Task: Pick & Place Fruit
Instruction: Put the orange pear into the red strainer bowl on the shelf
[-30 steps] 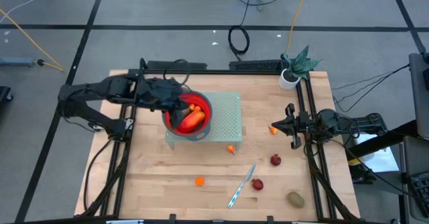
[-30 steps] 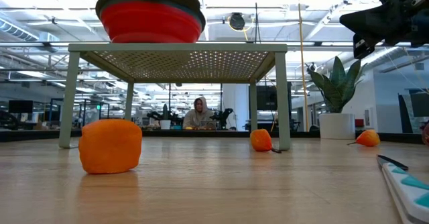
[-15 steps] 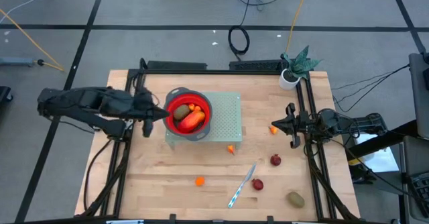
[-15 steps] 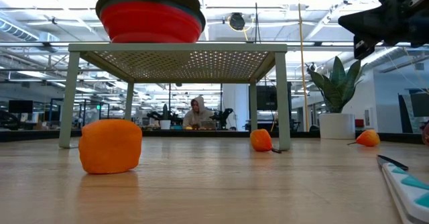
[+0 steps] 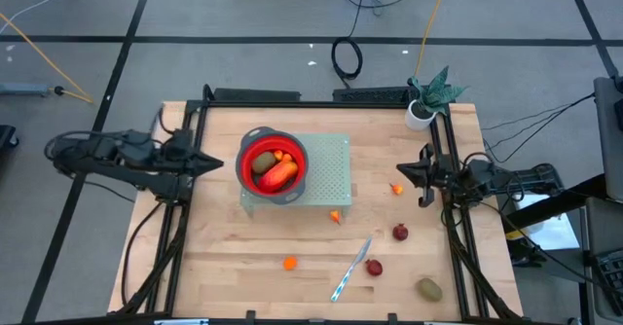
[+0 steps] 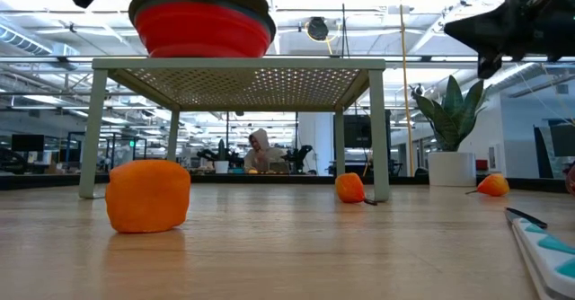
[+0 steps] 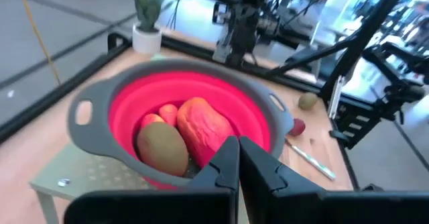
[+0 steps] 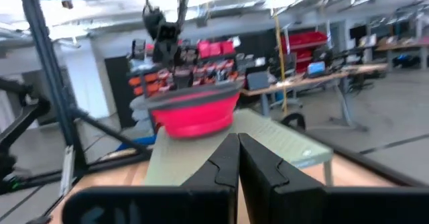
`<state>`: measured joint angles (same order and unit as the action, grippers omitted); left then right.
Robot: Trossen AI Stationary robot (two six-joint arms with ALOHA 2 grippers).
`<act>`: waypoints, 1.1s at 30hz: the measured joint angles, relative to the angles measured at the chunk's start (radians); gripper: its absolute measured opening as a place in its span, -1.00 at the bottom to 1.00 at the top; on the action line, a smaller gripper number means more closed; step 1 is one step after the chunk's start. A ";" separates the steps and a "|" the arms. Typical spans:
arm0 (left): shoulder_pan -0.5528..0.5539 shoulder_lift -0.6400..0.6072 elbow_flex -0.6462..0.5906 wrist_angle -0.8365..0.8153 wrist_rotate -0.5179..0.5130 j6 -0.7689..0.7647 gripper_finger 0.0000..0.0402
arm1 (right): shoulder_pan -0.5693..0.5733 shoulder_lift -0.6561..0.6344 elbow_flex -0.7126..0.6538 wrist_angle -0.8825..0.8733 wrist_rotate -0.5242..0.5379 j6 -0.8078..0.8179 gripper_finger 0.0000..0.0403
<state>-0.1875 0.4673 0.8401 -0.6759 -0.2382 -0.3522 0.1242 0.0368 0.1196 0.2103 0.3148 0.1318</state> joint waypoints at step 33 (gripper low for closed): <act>0.001 -0.461 -0.371 0.162 0.084 0.209 -0.96 | 0.000 0.632 0.617 -0.379 0.048 -0.044 -1.00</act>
<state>-0.1867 0.0063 0.4696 -0.5138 -0.1546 -0.1429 0.1242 0.6685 0.7368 -0.1688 0.3626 0.0875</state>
